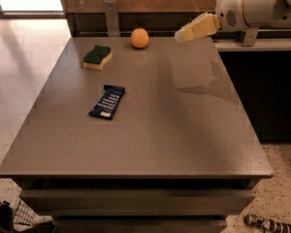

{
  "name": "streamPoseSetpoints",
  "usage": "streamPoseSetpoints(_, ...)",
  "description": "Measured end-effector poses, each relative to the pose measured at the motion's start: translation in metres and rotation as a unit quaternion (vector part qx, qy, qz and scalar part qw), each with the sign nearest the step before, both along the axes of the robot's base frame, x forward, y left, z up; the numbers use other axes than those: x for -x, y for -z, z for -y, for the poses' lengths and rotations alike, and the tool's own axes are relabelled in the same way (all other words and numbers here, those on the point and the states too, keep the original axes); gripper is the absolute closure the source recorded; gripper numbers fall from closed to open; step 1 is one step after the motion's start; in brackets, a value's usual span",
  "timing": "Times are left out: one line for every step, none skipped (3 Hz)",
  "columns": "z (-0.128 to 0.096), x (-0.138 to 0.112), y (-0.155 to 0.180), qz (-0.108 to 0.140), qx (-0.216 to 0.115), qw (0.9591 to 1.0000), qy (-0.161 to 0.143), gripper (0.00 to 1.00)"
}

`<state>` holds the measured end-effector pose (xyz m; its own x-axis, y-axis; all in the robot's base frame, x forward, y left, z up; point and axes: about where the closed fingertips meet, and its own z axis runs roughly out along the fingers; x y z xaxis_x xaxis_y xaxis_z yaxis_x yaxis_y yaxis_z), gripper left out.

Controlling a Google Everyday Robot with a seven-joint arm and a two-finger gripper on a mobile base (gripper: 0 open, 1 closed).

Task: Pick orange

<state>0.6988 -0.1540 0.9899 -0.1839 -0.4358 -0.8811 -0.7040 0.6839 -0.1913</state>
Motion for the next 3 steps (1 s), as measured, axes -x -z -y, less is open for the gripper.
streamPoseSetpoints(0.000, 0.000, 0.000, 0.000, 0.000, 1.0000, 0.000, 0.00)
streamPoseSetpoints(-0.010, -0.027, 0.015, -0.009, 0.003, 1.0000, 0.003, 0.00)
streamPoseSetpoints(-0.041, -0.088, 0.052, -0.029, -0.005, 0.9995, -0.011, 0.00)
